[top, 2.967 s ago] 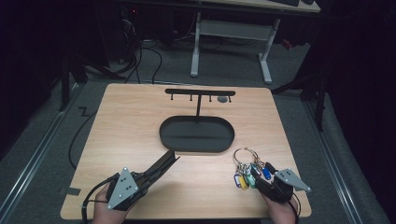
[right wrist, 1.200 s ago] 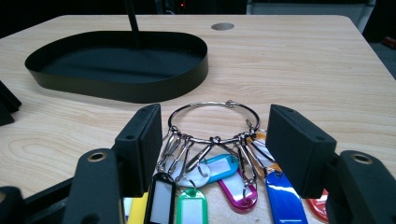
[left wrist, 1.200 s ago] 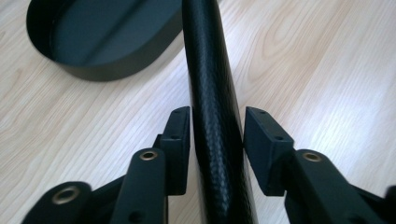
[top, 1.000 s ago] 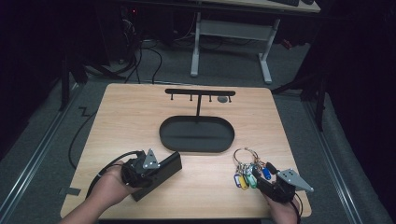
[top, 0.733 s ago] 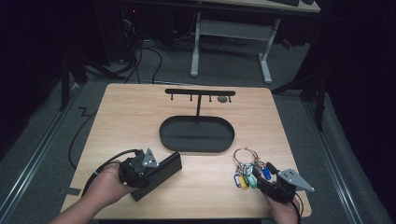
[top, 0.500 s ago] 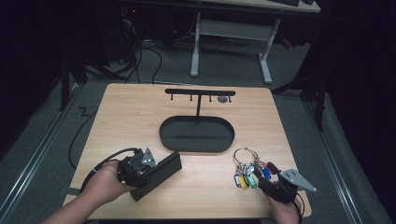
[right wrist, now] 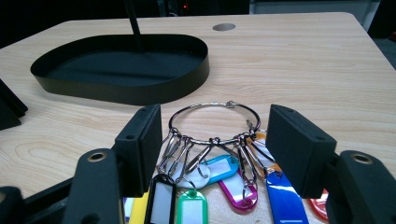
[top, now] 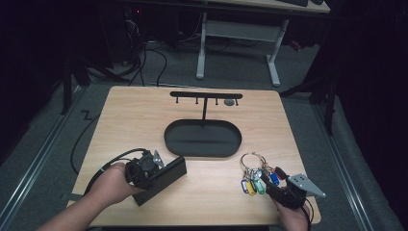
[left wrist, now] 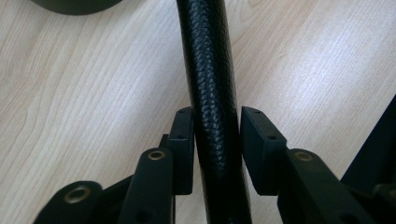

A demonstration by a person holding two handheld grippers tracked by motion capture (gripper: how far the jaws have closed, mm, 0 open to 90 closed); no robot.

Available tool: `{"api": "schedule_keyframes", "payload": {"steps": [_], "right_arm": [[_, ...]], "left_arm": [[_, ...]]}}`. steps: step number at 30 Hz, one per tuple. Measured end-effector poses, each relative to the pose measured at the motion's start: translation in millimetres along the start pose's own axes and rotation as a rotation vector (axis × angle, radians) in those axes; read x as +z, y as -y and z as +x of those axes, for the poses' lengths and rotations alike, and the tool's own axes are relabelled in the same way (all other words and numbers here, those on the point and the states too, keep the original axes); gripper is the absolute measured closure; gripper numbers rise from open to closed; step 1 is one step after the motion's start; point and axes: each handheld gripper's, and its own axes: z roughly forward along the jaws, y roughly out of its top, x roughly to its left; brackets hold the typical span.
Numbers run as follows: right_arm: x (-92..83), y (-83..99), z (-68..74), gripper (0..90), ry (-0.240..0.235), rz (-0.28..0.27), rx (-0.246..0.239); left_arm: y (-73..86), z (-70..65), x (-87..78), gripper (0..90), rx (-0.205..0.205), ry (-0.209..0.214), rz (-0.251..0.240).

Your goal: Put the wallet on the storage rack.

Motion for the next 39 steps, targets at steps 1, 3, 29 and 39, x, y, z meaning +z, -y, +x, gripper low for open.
{"api": "schedule_keyframes", "payload": {"steps": [1, 3, 29, 39], "right_arm": [[0.0, 0.0, -0.4, 36.5, 0.000, -0.001, -0.002], [-0.1, 0.0, -0.8, 36.5, -0.002, 0.001, -0.002], [0.8, 0.4, 0.6, 36.7, -0.007, 0.004, -0.008], [-1.0, 1.3, 0.0, 36.7, -0.005, 0.003, -0.002]], "left_arm": [[-1.1, 0.4, 0.0, 68.4, 0.004, -0.001, 0.009], [-2.2, -0.7, 0.4, 68.3, 0.024, -0.015, 0.018], [-11.3, -11.6, -13.5, 73.8, 0.197, -0.155, -0.053], [-27.9, -12.3, -21.3, 73.7, 0.275, -0.248, -0.125]]}}
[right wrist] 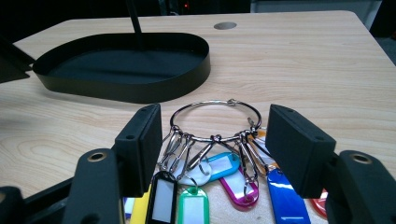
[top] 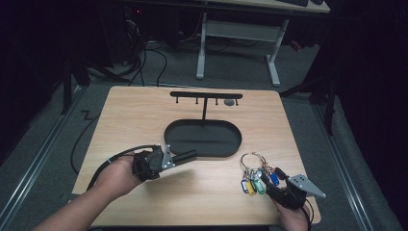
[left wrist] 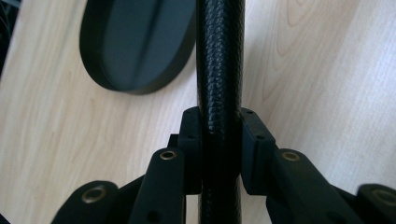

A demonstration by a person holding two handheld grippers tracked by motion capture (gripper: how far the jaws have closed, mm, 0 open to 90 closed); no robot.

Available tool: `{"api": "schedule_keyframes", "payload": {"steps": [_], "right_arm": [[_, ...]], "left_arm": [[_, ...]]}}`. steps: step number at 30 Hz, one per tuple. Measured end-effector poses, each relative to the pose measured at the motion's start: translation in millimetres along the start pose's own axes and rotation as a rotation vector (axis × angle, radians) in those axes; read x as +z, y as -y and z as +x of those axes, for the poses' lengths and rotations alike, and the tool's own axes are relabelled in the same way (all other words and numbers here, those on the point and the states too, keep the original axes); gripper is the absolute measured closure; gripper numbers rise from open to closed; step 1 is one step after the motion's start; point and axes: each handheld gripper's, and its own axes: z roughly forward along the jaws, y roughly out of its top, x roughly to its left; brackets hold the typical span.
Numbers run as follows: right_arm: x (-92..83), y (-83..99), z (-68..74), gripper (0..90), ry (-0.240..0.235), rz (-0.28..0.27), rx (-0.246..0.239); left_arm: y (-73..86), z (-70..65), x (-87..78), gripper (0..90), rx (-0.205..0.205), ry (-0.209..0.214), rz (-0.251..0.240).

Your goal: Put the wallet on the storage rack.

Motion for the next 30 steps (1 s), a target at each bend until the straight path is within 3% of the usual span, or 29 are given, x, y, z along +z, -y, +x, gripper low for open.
{"api": "schedule_keyframes", "payload": {"steps": [12, 19, 30], "right_arm": [[-4.8, 3.5, -3.2, 36.6, 0.000, 0.000, 0.022], [-6.0, 4.7, -4.1, 36.6, -0.005, 0.005, 0.024], [-8.6, 4.2, -3.7, 36.6, -0.005, -0.006, 0.029]], "left_arm": [[-19.0, 3.7, 13.6, 73.8, 0.078, -0.071, -0.010], [-30.0, 8.1, 23.8, 73.8, 0.128, -0.137, -0.026], [-50.9, 12.5, 35.6, 73.8, 0.187, -0.171, -0.052]]}}
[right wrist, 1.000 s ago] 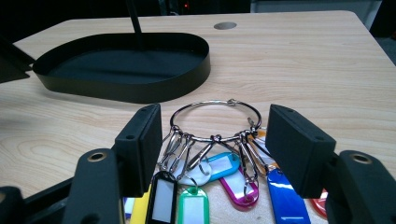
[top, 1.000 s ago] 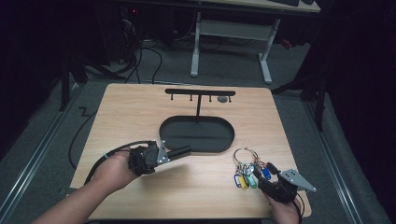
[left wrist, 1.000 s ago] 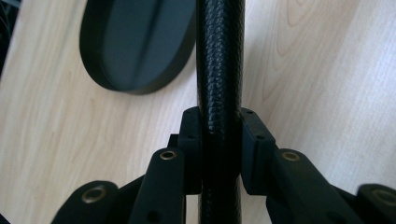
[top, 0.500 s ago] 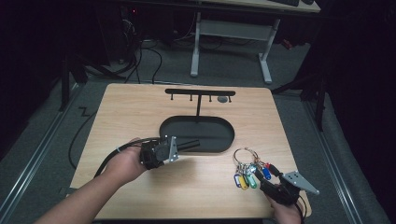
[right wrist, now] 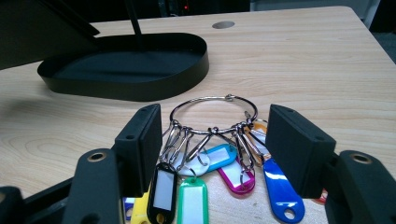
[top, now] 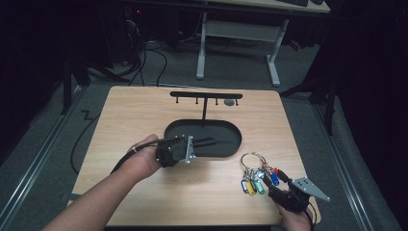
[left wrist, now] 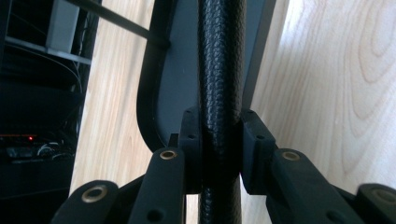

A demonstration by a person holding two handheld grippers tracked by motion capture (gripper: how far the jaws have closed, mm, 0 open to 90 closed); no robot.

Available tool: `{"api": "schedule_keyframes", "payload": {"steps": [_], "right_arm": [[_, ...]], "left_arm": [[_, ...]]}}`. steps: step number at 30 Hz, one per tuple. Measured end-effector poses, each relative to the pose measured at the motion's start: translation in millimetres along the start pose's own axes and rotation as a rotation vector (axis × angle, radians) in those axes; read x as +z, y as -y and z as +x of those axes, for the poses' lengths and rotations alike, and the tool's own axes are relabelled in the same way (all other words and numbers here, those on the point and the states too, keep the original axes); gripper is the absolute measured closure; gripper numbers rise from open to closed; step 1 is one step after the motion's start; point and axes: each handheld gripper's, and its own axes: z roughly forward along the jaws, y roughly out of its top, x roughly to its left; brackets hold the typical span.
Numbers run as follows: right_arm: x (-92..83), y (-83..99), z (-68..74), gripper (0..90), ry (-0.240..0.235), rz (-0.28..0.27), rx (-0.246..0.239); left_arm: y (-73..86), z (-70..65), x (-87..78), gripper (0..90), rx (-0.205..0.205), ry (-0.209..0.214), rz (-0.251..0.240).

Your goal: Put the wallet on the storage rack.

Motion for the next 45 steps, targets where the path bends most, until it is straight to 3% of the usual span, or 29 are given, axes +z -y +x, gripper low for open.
{"api": "schedule_keyframes", "payload": {"steps": [21, 37, 45], "right_arm": [[-4.9, 1.2, -1.6, 36.7, 0.002, -0.007, 0.004], [-5.3, 2.1, -2.1, 36.7, 0.006, -0.004, 0.005], [-6.0, 3.4, -2.8, 36.8, 0.010, -0.002, 0.013]], "left_arm": [[-22.8, 16.1, 23.2, 73.8, 0.060, -0.069, -0.028], [-33.0, 17.0, 56.8, 73.8, 0.116, -0.091, -0.006], [-40.2, 25.4, 70.2, 73.8, 0.116, -0.113, -0.011]]}}
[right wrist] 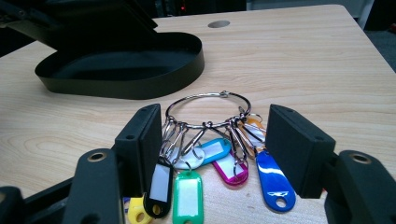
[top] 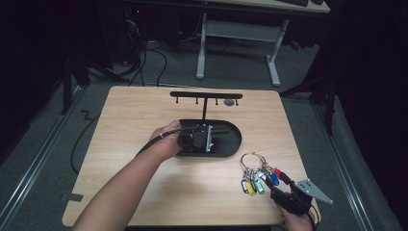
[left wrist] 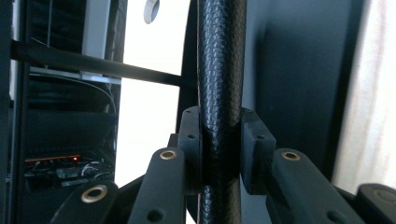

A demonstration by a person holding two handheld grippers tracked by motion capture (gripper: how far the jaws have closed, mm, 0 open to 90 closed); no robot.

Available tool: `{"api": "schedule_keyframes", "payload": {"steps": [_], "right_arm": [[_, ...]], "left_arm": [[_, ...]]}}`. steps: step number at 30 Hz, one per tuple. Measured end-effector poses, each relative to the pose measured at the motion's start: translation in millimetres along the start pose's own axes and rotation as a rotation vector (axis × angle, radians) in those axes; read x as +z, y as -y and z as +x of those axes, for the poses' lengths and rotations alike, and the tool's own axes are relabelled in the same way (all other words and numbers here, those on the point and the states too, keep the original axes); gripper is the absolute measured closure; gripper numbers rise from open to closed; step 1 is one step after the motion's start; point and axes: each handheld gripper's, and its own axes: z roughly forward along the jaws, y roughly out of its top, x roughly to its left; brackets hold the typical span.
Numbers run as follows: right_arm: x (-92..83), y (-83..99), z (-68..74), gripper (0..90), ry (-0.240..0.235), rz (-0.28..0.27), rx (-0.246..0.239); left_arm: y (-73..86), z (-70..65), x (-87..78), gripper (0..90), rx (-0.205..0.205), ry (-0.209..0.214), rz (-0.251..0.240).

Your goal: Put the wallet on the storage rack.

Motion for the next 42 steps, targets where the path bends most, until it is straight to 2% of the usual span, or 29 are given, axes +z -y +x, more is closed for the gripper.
{"api": "schedule_keyframes", "payload": {"steps": [19, 29, 35, 39, 42], "right_arm": [[-2.2, 1.8, -1.1, 36.9, 0.007, 0.002, 0.011], [-0.9, 2.2, -1.1, 36.9, 0.004, 0.005, 0.004], [-1.5, 2.1, -1.0, 36.9, 0.004, 0.005, 0.005], [-0.5, 2.0, -0.7, 36.9, 0.005, 0.008, 0.001], [-1.0, 1.9, -0.4, 36.9, 0.004, 0.006, 0.000]], "left_arm": [[-3.7, 1.7, 29.1, 73.6, 0.004, -0.009, 0.028], [-0.7, -4.3, 46.8, 73.5, 0.044, -0.012, 0.061], [2.6, -6.0, 48.2, 73.1, 0.035, 0.013, 0.055], [4.0, -11.7, 49.0, 70.6, 0.016, 0.073, 0.043], [3.3, -15.4, 50.0, 67.9, 0.011, 0.102, 0.057]]}}
